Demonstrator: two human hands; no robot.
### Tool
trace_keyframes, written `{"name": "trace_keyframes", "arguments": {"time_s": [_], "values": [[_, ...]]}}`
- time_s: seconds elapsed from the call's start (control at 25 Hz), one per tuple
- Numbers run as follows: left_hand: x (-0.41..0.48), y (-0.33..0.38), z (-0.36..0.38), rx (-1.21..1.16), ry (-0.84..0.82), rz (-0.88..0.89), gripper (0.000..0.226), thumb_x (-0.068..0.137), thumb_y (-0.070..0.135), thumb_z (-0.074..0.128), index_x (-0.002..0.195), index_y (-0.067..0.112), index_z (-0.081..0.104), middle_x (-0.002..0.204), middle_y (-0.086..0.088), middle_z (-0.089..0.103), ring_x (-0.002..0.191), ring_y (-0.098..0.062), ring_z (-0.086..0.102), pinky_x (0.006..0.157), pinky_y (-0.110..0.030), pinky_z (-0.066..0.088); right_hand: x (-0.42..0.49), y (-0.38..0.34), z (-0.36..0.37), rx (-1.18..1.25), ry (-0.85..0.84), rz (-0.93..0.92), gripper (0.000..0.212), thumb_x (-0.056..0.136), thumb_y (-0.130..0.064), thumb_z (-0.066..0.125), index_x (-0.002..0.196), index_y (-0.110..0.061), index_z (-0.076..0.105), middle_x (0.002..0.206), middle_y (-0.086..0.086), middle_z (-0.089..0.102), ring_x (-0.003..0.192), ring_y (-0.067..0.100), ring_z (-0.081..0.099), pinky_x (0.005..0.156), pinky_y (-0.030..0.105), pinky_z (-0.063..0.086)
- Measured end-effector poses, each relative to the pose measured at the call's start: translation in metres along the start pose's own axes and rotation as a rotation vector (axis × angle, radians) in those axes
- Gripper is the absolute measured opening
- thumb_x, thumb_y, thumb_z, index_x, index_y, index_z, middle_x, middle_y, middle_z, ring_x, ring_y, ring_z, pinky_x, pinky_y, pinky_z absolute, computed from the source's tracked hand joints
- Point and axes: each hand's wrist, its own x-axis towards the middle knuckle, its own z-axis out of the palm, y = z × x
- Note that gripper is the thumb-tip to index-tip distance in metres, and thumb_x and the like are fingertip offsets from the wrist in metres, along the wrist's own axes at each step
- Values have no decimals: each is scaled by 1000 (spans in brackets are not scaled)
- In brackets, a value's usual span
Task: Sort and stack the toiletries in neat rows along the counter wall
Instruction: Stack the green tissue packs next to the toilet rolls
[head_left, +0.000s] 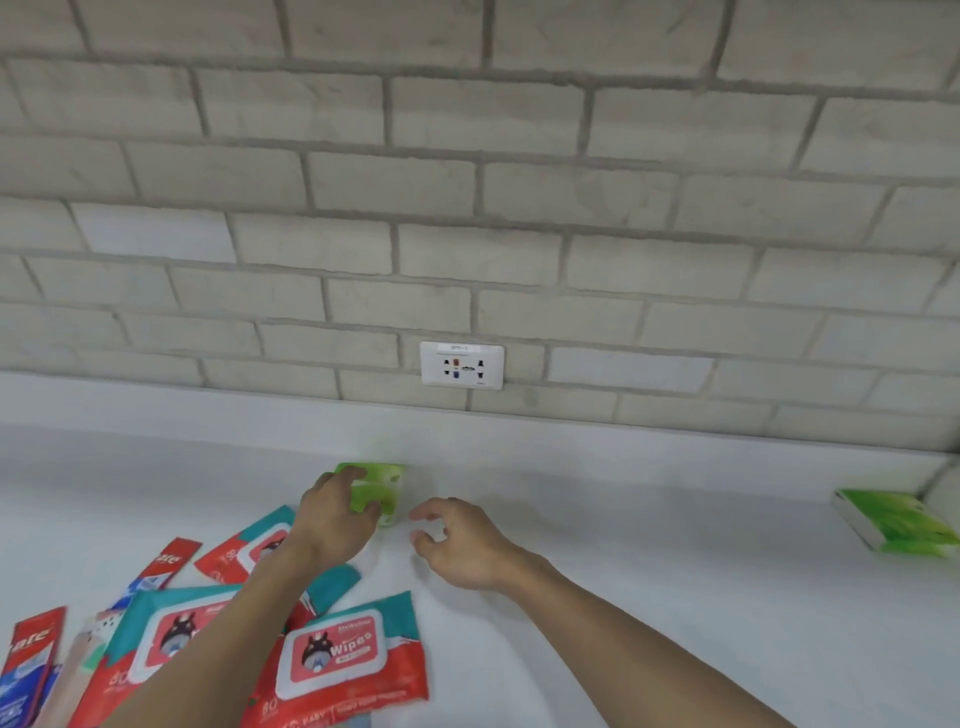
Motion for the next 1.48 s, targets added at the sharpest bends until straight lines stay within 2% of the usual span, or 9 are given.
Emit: {"name": "trace_keyframes", "arguments": {"time_s": [0.48, 0.68, 0.76, 0.96, 1.04, 1.12, 1.16, 1.32, 1.48], "values": [[44, -32, 0, -104, -122, -173, 54, 95, 22, 53, 144, 10, 33, 135, -14, 54, 119, -31, 53, 99, -35, 41, 66, -9, 37, -182, -26, 48, 60, 97, -37, 48, 151, -24, 25, 148, 8, 35, 134, 31, 37, 111, 40, 35], [50, -32, 6, -109, -117, -167, 44, 96, 22, 52, 137, 9, 41, 120, -14, 61, 95, -23, 54, 88, -32, 43, 77, -5, 47, -259, -1, 55, 53, 96, -39, 47, 144, -19, 39, 143, 8, 46, 130, 32, 42, 109, 42, 39], [52, -33, 8, -133, -105, -189, 46, 95, 21, 52, 138, 9, 40, 121, -15, 61, 102, -28, 57, 90, -35, 44, 76, -3, 47, -258, 17, 61, 51, 96, -37, 47, 143, -17, 41, 144, 8, 46, 130, 31, 41, 110, 40, 38], [55, -34, 12, -253, -54, -261, 47, 97, 26, 50, 139, 6, 43, 130, -16, 58, 118, -35, 54, 100, -39, 42, 68, 3, 47, -159, 43, 67, 49, 96, -35, 47, 141, -16, 45, 141, 8, 49, 129, 28, 44, 110, 37, 38], [55, -30, 14, -307, -40, -261, 31, 98, 32, 47, 113, 8, 61, 109, -14, 66, 103, -32, 60, 92, -38, 46, 62, 6, 47, -90, 59, 80, 47, 96, -34, 48, 140, -17, 47, 140, 5, 51, 127, 25, 47, 109, 35, 40], [53, -24, 15, -403, -27, -277, 37, 98, 35, 45, 75, 10, 58, 76, -10, 62, 75, -27, 58, 77, -37, 49, 54, 9, 47, -5, 85, 96, 44, 96, -33, 50, 138, -20, 52, 137, 1, 55, 124, 21, 52, 106, 32, 42], [53, -20, 16, -445, -26, -288, 40, 98, 37, 46, 71, 8, 56, 70, -9, 59, 69, -26, 56, 75, -39, 51, 49, 10, 47, 35, 94, 104, 43, 95, -33, 51, 137, -21, 53, 136, -1, 56, 123, 20, 53, 106, 29, 43], [50, -10, 19, -551, -40, -267, 34, 95, 38, 50, 86, 7, 61, 79, -10, 66, 76, -28, 63, 80, -45, 55, 31, 14, 38, 194, 108, 153, 46, 97, -31, 51, 142, -21, 47, 142, -5, 51, 131, 14, 47, 102, 14, 32], [43, 6, 22, -642, -55, -219, 26, 94, 36, 54, 90, 12, 62, 85, -12, 68, 78, -30, 65, 77, -43, 56, 16, 23, 27, 372, 192, 203, 41, 96, -30, 54, 136, -22, 53, 137, -4, 56, 120, 12, 56, 98, 15, 40]]}}
